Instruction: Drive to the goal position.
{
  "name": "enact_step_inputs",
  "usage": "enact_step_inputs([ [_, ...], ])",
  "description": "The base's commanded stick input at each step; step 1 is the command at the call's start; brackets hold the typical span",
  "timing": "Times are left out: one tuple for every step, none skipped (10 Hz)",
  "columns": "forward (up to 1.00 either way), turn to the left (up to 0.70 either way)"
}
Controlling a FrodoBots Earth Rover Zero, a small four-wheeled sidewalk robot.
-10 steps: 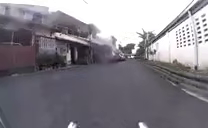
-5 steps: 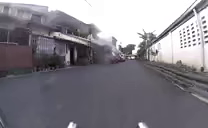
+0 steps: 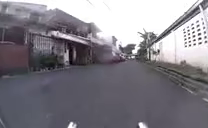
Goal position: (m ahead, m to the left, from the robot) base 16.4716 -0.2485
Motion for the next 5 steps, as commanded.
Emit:
enact_step_inputs([
  [0.70,0.00],
  [0.70,0.00],
  [0.70,0.00],
  [0.70,0.00],
  [0.70,0.00],
])
